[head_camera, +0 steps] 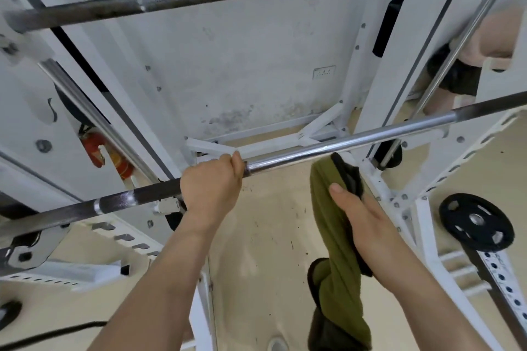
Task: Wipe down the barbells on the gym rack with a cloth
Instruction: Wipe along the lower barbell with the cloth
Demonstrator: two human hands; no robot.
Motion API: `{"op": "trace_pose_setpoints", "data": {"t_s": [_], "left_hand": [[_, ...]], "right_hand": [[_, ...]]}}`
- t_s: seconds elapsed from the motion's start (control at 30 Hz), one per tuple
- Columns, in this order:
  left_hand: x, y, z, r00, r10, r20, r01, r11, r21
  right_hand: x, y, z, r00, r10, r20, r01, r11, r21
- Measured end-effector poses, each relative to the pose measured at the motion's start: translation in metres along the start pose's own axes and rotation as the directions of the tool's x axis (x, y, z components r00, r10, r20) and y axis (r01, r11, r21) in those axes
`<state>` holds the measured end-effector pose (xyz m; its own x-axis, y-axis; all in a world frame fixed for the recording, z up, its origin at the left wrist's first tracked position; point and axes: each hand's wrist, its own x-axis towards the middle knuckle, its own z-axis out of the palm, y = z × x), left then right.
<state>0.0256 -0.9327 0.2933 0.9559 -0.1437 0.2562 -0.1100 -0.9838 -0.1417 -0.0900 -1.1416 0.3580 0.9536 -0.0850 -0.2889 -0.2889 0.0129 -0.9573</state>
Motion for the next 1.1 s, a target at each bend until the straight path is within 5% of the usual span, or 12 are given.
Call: {"op": "trace_pose_setpoints", "data": {"t_s": [0.2,0.3,0.43,0.67,0.83,0.93,1.03,1.1], "left_hand": [[0.013,-0.006,-0.004,0.981,0.115,0.155,-0.132,0.986,0.103],[0.018,-0.006,-0.012,0.974,0.031,0.223,-0.030,1.000,-0.009],[0.018,-0.008,-0.013,0.968,-0.030,0.250,0.057,0.993,-0.101],[0.018,-0.009,-0.003,0.977,0.128,0.168,-0.137,0.990,0.045],[0.015,-0.006,-0.005,0.985,0.054,0.161,-0.063,0.997,0.053],[0.014,-0.007,-0.007,0.982,0.092,0.163,-0.112,0.987,0.117],[0.015,-0.008,-0.012,0.972,0.152,0.178,-0.181,0.970,0.160],[0.015,-0.009,-0.010,0.973,0.124,0.195,-0.156,0.974,0.162]], "right_hand": [[0.026,-0.039,0.038,0.982,-0.165,0.093,0.189,0.892,-0.411],[0.059,-0.041,0.070,0.918,-0.367,0.150,0.366,0.641,-0.675],[0.098,-0.002,0.109,0.906,-0.389,0.168,0.286,0.271,-0.919],[0.126,0.031,0.106,0.763,-0.644,-0.055,0.204,0.321,-0.925],[0.135,0.019,0.090,0.773,-0.625,-0.109,0.173,0.373,-0.912],[0.145,0.011,0.068,0.844,-0.536,-0.031,0.113,0.233,-0.966],[0.155,-0.006,0.032,0.918,-0.370,-0.141,-0.072,0.195,-0.978],[0.155,-0.010,0.032,0.925,-0.364,-0.112,-0.051,0.172,-0.984]]}}
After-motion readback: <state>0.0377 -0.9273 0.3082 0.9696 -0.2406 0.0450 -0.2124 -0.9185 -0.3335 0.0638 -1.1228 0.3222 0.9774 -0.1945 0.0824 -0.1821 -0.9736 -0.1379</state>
